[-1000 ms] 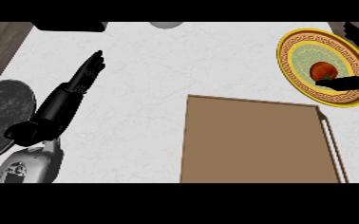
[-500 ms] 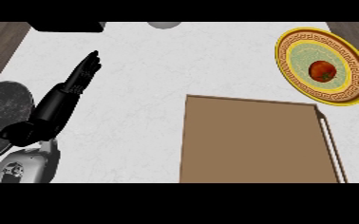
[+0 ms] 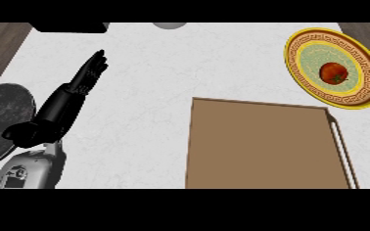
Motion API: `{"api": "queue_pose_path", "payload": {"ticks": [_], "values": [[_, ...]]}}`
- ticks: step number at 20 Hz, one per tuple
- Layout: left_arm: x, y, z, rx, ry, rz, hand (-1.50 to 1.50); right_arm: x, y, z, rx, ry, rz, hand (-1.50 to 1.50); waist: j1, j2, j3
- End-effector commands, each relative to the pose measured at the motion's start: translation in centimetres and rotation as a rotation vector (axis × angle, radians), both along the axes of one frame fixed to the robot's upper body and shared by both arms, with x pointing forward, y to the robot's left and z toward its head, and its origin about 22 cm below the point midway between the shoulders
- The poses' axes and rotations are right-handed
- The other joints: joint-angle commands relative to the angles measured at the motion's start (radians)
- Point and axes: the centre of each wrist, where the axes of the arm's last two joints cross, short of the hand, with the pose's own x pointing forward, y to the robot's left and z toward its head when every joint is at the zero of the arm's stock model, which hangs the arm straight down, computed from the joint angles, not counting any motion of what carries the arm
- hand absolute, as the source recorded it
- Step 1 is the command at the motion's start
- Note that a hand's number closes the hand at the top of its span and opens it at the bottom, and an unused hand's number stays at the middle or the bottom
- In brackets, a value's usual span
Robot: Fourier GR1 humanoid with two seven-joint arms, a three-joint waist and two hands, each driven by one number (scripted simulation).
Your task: Pick the tomato from the tray and place it in the plate
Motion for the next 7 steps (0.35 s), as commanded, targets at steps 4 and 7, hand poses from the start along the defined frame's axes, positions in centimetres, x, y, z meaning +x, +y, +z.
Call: {"api": "queue_pose_path", "payload": {"ticks": [4,7], "values": [[-0.5,0.0,-0.1,-0.005,0.006,-0.006,0.00,-3.2,-2.6,1.5,0.052,-0.074,0.155,-1.50,-0.002,-0.001,0.002],[-1.0,0.5,-1.0,-0.006,0.017,0.007,0.00,-2.7,-1.2,-1.4,0.053,-0.049,0.200,-1.50,0.002,-0.002,0.002]]}}
